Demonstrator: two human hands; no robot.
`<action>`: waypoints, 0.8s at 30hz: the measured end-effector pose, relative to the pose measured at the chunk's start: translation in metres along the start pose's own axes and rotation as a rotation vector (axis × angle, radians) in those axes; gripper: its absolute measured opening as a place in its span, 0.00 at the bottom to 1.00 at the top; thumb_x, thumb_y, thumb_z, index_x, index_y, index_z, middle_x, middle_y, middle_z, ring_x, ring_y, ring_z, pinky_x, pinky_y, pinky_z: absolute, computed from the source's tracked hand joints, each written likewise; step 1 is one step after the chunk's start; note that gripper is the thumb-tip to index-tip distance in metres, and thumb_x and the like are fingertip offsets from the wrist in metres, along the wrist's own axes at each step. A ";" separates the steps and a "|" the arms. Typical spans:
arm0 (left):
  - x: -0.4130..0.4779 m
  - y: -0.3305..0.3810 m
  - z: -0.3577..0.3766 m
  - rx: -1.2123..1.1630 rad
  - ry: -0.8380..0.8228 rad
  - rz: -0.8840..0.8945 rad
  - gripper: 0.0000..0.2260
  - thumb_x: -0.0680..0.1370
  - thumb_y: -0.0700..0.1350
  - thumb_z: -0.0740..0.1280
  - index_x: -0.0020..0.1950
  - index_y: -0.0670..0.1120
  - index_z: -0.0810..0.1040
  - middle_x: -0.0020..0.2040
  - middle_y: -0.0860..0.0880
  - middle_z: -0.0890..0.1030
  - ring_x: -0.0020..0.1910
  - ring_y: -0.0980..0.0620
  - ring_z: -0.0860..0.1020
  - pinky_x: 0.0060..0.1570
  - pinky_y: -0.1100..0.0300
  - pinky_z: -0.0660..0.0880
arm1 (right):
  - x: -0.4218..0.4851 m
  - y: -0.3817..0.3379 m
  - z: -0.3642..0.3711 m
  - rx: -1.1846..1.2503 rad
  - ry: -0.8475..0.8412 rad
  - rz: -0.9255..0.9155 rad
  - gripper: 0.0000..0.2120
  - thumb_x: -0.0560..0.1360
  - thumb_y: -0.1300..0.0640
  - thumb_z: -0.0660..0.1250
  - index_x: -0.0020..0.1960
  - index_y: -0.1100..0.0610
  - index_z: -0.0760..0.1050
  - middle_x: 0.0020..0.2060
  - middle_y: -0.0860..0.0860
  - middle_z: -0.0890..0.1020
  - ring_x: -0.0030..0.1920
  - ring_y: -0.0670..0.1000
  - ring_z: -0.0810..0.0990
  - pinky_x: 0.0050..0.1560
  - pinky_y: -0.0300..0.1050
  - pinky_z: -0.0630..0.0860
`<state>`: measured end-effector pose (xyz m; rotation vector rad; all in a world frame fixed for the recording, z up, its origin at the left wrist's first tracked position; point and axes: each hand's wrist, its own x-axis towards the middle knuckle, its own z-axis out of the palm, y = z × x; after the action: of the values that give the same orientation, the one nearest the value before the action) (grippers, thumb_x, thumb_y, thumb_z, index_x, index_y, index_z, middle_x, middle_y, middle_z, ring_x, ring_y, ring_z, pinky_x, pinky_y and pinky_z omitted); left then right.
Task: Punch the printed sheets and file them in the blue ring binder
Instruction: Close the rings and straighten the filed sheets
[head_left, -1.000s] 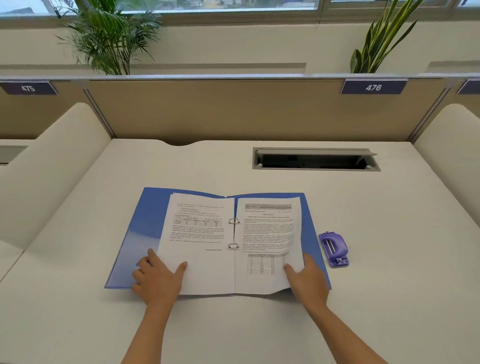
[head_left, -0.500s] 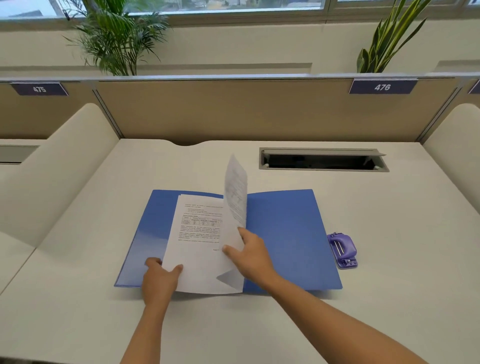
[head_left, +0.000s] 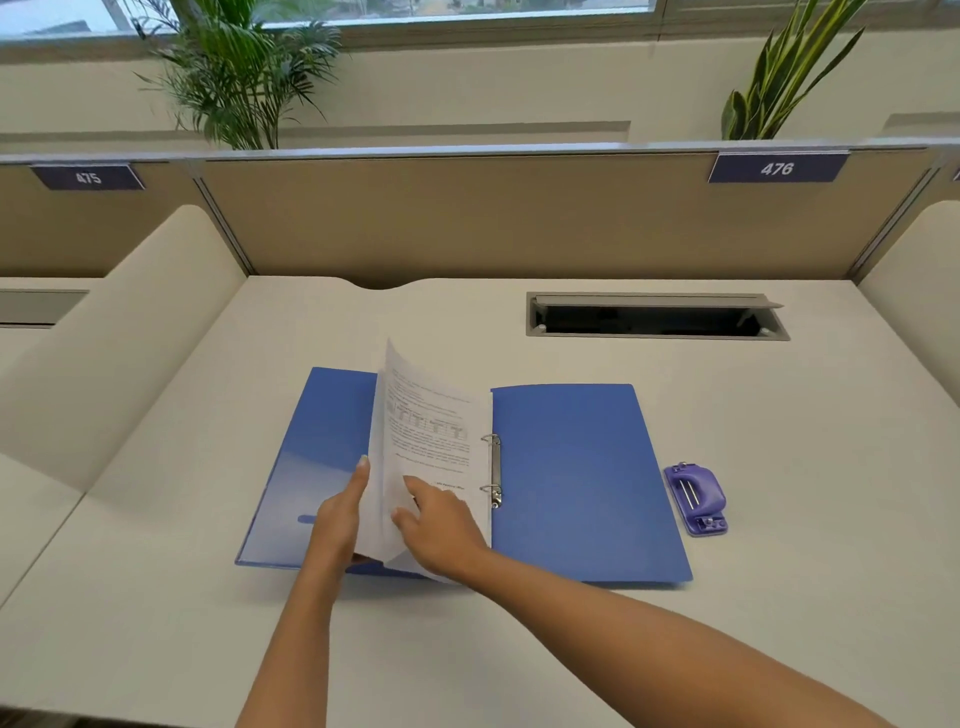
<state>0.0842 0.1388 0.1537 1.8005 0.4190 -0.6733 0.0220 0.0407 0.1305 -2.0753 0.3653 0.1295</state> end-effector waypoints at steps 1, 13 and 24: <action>-0.002 0.003 -0.001 -0.008 -0.004 0.004 0.21 0.78 0.62 0.59 0.58 0.46 0.73 0.46 0.41 0.79 0.41 0.43 0.78 0.40 0.51 0.78 | 0.000 -0.001 0.001 -0.005 -0.017 -0.005 0.20 0.79 0.50 0.58 0.70 0.50 0.65 0.65 0.52 0.76 0.61 0.58 0.75 0.64 0.57 0.72; 0.000 -0.004 0.000 0.230 0.084 0.252 0.06 0.80 0.41 0.61 0.47 0.43 0.77 0.46 0.42 0.78 0.44 0.44 0.76 0.41 0.56 0.74 | -0.006 0.009 -0.007 0.214 -0.146 0.006 0.28 0.76 0.39 0.61 0.72 0.47 0.64 0.69 0.49 0.73 0.68 0.52 0.71 0.69 0.52 0.68; -0.034 0.005 0.046 0.473 0.001 0.689 0.15 0.80 0.54 0.60 0.39 0.50 0.80 0.33 0.52 0.81 0.35 0.52 0.78 0.33 0.54 0.74 | 0.012 -0.005 -0.075 0.375 0.176 0.278 0.21 0.70 0.42 0.67 0.59 0.52 0.75 0.49 0.51 0.82 0.41 0.53 0.85 0.37 0.49 0.83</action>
<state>0.0497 0.0955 0.1686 2.2073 -0.3946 -0.2886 0.0303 -0.0242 0.1702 -1.6613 0.7291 0.0397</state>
